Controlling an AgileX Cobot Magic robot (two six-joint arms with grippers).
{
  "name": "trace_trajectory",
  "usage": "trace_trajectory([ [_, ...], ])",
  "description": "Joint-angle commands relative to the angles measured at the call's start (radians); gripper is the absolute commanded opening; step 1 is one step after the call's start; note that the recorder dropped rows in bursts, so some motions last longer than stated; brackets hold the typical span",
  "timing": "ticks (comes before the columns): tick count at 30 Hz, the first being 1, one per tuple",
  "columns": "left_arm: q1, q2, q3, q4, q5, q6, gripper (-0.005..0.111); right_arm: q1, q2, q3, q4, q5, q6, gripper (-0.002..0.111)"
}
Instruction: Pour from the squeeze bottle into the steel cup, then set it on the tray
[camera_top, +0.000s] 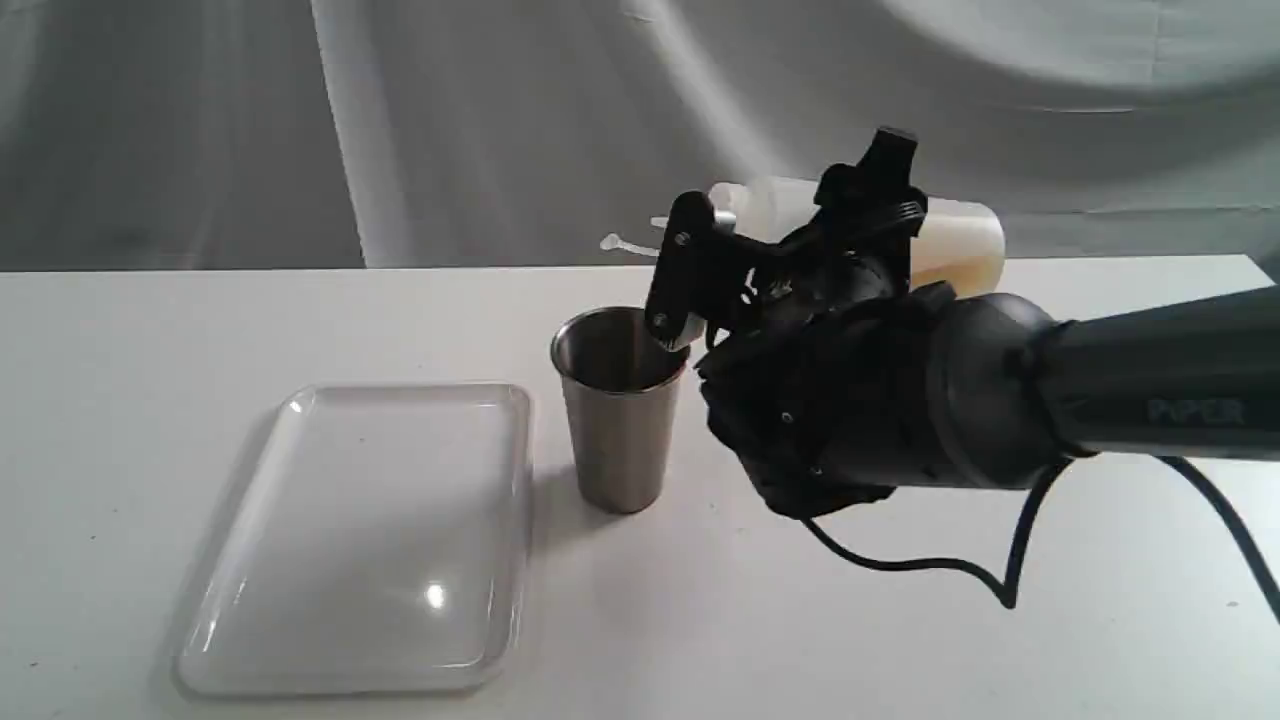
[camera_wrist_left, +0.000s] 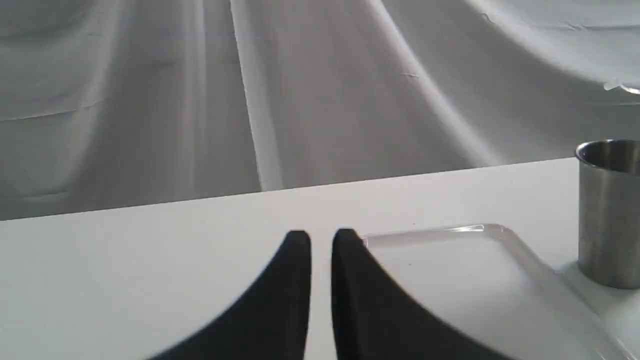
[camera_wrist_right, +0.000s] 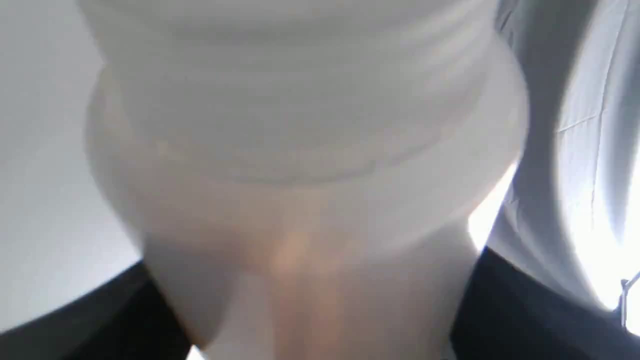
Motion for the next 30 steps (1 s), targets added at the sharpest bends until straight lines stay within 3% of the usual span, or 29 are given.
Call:
trace_trajectory([
  [1,-0.005,-0.005,0.004,0.003,-0.002,-0.007,0.008,0.003,-0.022,-0.002,-0.042,0.034,-0.074,0.034],
  [30,-0.005,-0.005,0.004,0.003,-0.002,-0.004,0.008,0.041,-0.04,-0.008,-0.042,0.09,-0.283,0.034],
])
